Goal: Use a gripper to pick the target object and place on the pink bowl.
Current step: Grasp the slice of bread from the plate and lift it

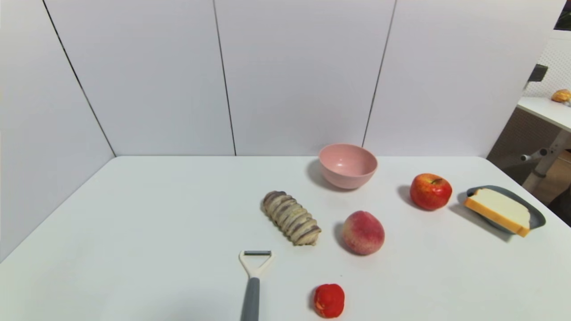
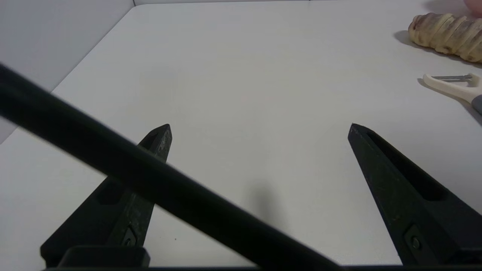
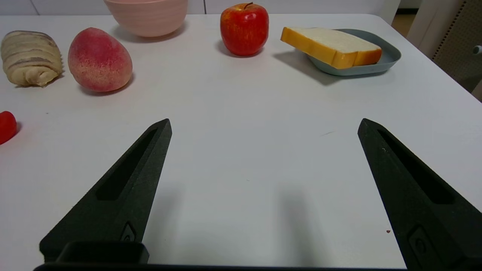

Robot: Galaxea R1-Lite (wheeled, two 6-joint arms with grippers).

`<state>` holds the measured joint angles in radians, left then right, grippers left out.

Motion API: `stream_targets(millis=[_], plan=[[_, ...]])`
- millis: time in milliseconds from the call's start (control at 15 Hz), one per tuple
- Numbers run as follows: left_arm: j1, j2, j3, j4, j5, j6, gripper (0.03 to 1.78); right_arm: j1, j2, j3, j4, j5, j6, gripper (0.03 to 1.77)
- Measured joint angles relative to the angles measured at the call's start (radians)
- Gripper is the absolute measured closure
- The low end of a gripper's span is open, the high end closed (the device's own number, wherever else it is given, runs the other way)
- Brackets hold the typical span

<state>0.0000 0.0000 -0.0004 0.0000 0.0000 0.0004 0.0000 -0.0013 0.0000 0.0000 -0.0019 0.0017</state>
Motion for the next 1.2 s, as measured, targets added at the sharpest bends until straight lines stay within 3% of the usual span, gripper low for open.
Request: stream_targets(millis=[467,867,1200], plan=[[0.000,0.000,0.000,0.000,0.000,0.000,0.12,0.002,0.079,-0.073,0.009,-0.003,0.022,0.09],[0.000,0.000,0.000,0.000,0.000,0.000,0.12,0.026,0.445,-0.451,0.015,-0.005,0.033,0.09],[0.000,0.000,0.000,0.000,0.000,0.000,0.12,-0.006,0.814,-0.760,0.021,0.004,0.010,0.09]])
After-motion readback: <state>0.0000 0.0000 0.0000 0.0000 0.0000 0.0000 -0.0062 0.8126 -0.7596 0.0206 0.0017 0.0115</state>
